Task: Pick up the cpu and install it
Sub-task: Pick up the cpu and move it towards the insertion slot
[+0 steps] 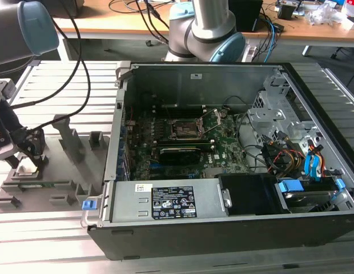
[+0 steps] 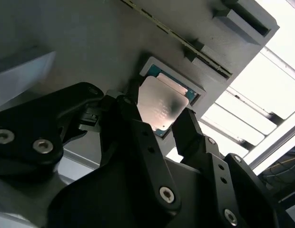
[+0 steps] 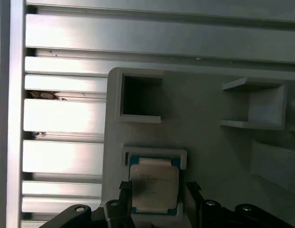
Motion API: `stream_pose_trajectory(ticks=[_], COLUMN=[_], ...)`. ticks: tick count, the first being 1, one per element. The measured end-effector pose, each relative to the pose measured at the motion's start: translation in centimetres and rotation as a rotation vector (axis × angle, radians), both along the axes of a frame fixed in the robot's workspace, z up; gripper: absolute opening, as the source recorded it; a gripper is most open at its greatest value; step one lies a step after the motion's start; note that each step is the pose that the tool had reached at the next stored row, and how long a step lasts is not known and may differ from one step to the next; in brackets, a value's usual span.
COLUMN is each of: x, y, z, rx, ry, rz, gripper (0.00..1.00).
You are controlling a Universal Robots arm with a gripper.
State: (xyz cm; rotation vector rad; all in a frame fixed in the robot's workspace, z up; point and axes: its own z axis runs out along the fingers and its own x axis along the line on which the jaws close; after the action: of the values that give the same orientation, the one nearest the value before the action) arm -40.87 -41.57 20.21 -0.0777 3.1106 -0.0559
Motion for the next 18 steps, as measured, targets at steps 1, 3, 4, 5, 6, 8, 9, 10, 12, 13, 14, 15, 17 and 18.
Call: stream_pose_trajectory(ticks=[1, 3, 4, 5, 6, 8, 9, 10, 12, 13, 14, 15, 17, 18], x=[0.00, -0.01, 0.00, 0.00, 0.00, 0.00, 0.00, 0.00, -0.02, -0.03, -0.06, -0.07, -0.07, -0.07], y=[0.00, 0.00, 0.00, 0.00, 0.00, 0.00, 0.00, 0.00, 0.00, 0.00, 0.00, -0.01, 0.00, 0.00], z=[-0.10, -0.18, -0.20, -0.22, -0.22, -0.24, -0.24, -0.26, -0.33, -0.38, -0.49, -0.57, -0.74, -0.83], rx=[0.0000, -0.0002, -0.0001, 0.0000, 0.0000, -0.0001, -0.0001, 0.0007, 0.0075, 0.0075, 0.0074, 0.0073, 0.0073, 0.0074], ry=[0.0001, 0.0003, 0.0002, 0.0001, 0.0001, 0.0002, 0.0001, 0.0001, -0.0003, -0.0002, 0.0002, 0.0002, 0.0002, 0.0000], rz=[0.000, 0.000, 0.000, 0.000, 0.000, 0.000, 0.000, 0.000, 0.000, 0.000, 0.000, 0.000, 0.000, 0.000], gripper=[0.56, 0.56, 0.56, 0.57, 0.62, 0.69, 0.69, 0.69, 0.69, 0.69, 0.69, 0.69, 0.69, 0.69])
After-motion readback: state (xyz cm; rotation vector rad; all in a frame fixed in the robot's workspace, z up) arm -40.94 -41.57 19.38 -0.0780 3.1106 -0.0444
